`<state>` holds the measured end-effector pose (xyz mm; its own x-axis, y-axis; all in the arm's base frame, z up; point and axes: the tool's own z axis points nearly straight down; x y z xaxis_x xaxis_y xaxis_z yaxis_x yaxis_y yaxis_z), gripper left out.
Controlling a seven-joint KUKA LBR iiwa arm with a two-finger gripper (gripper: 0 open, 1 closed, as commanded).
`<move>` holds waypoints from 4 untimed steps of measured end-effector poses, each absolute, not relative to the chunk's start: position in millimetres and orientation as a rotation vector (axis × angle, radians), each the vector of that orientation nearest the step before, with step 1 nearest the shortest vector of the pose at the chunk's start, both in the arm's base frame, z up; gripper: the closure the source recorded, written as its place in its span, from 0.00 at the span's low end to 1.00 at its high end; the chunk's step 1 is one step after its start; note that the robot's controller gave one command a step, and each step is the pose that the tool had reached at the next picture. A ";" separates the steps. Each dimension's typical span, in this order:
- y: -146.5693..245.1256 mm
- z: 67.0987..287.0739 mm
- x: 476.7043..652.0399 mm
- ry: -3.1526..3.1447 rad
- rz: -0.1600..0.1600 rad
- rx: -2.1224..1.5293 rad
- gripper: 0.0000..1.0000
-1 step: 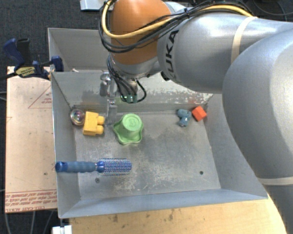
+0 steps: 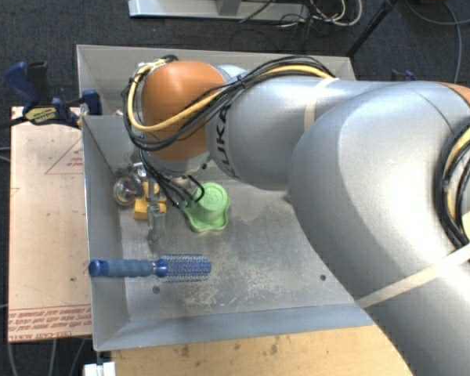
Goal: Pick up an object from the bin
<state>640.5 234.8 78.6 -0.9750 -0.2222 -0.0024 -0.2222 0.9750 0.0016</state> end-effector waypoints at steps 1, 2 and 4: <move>235.0 83.0 642.3 3.116 0.006 -0.348 1.00; 233.7 73.6 648.0 3.135 0.008 -0.124 1.00; 224.7 130.4 643.8 3.148 -0.001 0.007 1.00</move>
Offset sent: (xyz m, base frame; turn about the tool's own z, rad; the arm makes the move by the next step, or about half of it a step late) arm 0.0000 0.0000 0.0000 0.0000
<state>643.8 224.7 130.4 -1.0000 0.0044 0.0061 0.0044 1.0000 -0.0008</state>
